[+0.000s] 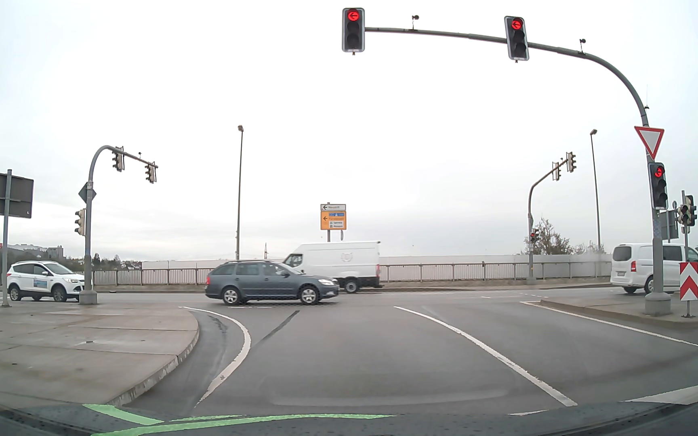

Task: Follow the waypoints while adhering to traffic rules and regulations

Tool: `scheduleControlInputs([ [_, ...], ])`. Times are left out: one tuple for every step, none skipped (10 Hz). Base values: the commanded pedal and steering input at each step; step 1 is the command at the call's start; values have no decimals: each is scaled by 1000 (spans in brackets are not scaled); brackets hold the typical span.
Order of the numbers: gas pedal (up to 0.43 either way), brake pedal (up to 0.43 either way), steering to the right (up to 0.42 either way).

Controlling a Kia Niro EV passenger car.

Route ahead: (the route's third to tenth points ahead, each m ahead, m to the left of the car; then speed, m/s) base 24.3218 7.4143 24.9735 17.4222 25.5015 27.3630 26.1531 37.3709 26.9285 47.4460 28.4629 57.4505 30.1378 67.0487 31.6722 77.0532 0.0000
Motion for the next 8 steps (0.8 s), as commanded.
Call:
scheduleControlInputs([
  [0,390,-14],
  [0,390,-14],
  [0,390,-14],
  [0,390,-14],
  [0,390,-14],
  [0,390,-14],
  [0,396,-13],
  [0,390,-14],
])
